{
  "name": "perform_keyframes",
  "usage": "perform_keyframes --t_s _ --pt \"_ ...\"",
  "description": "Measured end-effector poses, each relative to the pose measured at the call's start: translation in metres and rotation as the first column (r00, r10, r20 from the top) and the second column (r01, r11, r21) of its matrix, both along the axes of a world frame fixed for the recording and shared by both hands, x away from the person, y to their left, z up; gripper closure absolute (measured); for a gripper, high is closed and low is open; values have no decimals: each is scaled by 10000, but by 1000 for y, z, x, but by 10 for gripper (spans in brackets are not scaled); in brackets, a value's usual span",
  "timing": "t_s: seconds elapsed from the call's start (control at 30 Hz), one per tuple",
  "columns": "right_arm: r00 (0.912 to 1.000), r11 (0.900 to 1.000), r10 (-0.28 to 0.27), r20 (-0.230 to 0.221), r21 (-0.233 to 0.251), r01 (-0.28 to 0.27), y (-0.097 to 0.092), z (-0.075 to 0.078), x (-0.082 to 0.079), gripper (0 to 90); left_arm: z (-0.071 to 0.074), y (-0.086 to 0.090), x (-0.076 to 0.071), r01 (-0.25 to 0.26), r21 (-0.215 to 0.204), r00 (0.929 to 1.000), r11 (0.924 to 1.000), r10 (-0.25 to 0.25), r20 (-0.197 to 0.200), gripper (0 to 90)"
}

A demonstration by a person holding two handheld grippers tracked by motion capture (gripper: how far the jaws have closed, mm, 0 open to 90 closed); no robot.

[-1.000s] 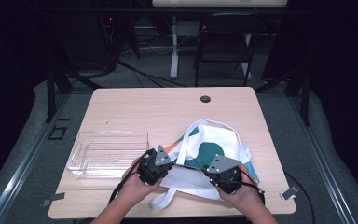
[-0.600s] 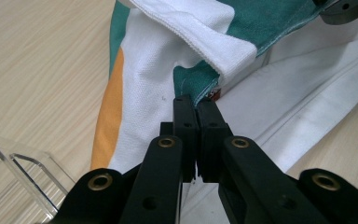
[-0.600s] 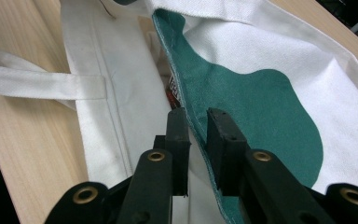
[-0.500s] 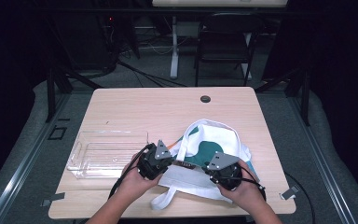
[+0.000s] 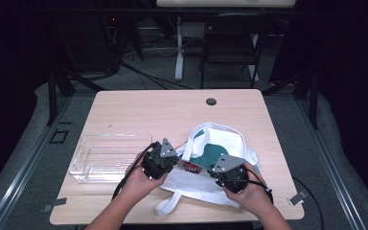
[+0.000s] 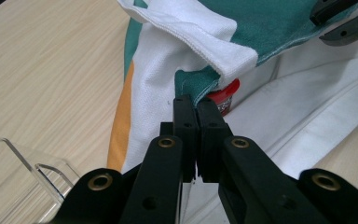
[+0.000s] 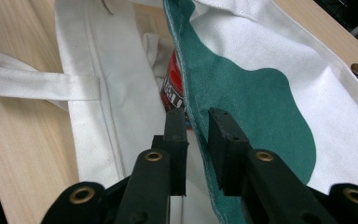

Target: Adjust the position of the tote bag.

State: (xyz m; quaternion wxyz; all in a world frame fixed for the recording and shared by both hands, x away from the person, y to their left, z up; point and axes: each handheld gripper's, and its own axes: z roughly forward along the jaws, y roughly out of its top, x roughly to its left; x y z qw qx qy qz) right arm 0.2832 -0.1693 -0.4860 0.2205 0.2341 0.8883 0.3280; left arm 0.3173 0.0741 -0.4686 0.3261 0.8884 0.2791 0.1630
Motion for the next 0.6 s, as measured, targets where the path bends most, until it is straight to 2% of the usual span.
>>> perform_keyframes --t_s 0.6 --pt "9998 9999 -60 168 -131 63 -3 5 5 737 8 -2 11 -178 -49 9998 9998 178 -87 886"
